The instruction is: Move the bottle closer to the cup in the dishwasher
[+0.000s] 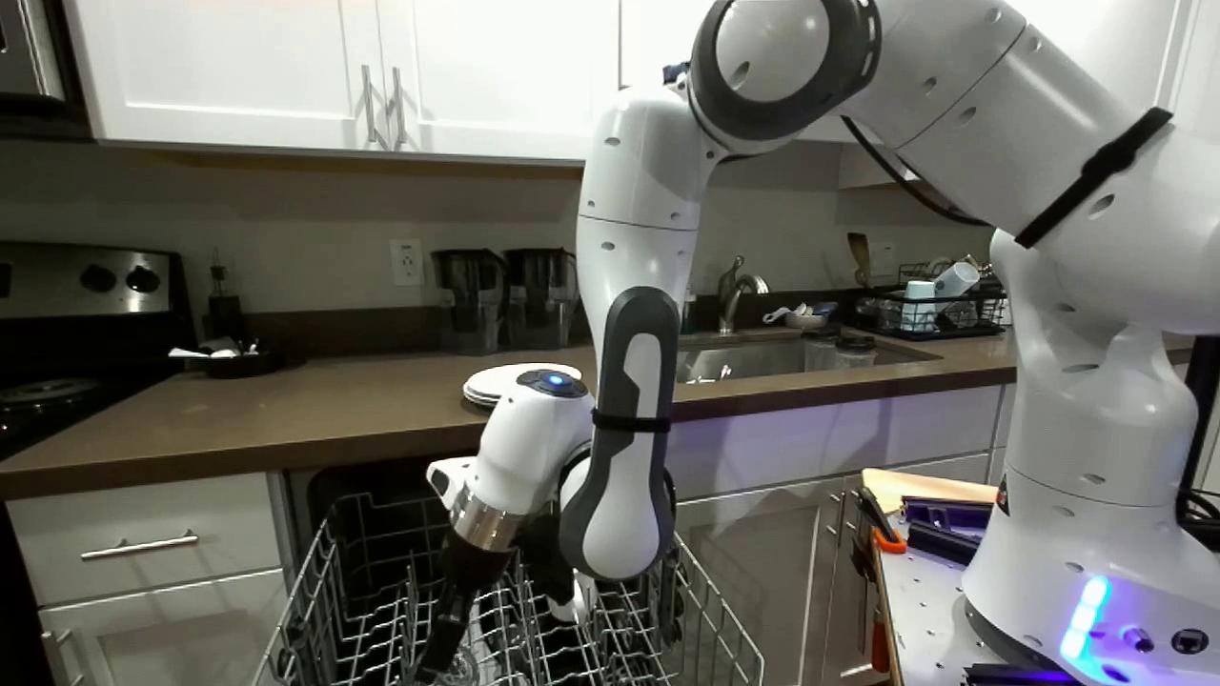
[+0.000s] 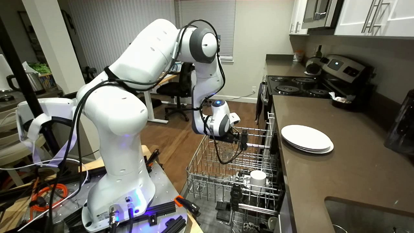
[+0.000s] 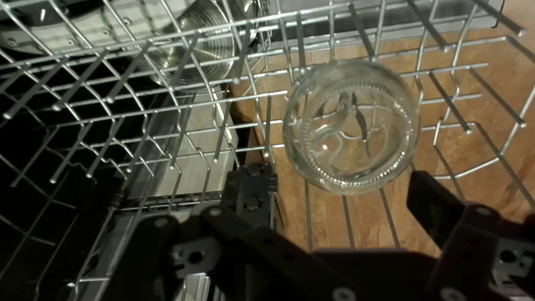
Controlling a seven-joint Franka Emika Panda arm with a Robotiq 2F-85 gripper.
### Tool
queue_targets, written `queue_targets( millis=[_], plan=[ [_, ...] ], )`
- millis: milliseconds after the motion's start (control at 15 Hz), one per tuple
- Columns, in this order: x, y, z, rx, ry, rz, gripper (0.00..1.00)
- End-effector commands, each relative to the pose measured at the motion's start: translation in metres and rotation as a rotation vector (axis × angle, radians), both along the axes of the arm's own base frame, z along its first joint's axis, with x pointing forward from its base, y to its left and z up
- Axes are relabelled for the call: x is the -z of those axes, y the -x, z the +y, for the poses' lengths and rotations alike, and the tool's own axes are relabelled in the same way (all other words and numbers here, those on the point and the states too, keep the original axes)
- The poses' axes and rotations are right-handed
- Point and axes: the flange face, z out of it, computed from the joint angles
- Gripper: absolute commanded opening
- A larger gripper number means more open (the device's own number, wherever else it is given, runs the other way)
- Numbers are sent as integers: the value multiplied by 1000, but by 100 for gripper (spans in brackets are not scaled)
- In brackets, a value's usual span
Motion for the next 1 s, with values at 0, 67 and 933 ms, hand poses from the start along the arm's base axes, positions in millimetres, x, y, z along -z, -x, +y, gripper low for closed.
queue_targets(
  millis=[0, 67, 933],
  plan=[
    [6, -17, -2, 5, -52, -13, 100],
    [6, -18, -5, 6, -52, -15, 100],
    [6, 2, 4, 6, -33, 93, 100]
  ],
)
